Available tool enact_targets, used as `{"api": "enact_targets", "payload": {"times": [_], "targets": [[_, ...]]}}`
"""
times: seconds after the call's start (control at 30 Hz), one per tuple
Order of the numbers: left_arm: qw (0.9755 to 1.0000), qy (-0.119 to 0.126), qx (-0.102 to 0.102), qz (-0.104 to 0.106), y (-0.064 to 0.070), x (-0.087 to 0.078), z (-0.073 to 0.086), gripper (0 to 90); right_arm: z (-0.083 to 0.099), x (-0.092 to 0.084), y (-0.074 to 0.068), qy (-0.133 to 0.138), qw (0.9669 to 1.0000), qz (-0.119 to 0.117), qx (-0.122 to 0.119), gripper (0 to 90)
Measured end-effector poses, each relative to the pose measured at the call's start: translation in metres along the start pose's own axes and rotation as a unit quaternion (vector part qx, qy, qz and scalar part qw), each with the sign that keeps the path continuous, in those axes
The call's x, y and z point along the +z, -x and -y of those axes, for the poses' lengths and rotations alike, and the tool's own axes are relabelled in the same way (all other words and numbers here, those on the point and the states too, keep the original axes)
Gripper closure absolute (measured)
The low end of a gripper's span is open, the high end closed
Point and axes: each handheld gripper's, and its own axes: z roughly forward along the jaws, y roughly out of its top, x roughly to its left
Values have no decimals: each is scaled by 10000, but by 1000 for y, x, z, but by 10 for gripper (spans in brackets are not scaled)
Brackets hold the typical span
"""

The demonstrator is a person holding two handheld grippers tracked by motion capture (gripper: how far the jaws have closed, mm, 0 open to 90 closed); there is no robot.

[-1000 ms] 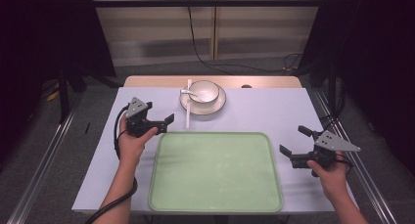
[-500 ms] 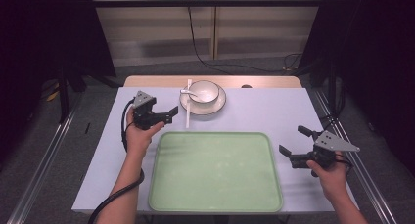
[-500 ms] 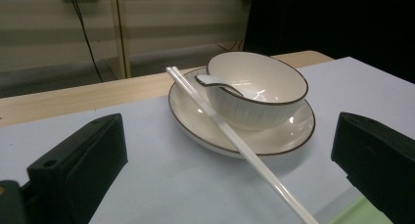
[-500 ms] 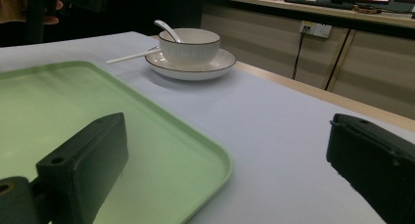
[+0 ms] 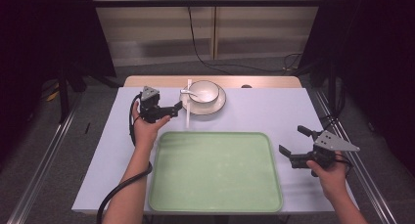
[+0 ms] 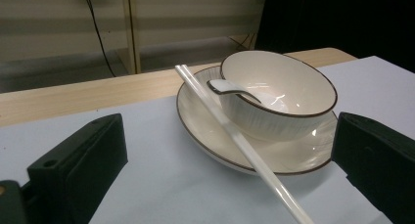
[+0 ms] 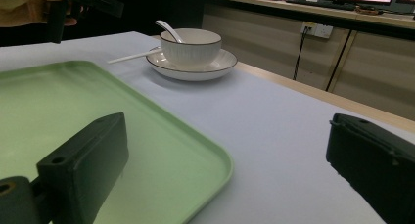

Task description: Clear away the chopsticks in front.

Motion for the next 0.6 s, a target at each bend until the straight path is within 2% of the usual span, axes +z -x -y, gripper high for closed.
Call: {"api": "enact_targets", "payload": {"times": [0.07, 0.13, 0.43, 0.6], "targets": [[10000, 1, -86, -13, 1, 4, -1, 5, 0, 0, 0, 3, 10000, -6, -1, 16], [9999, -97, 7, -93, 1, 10, -1, 14, 0, 0, 0, -8, 10000, -26, 5, 16], [9992, -284, 84, -270, -2, 21, -2, 56, 0, 0, 0, -1, 10000, 12, -8, 17], [9989, -356, 41, -308, -5, 26, -2, 72, 0, 1, 0, 4, 10000, 0, -10, 16]]}}
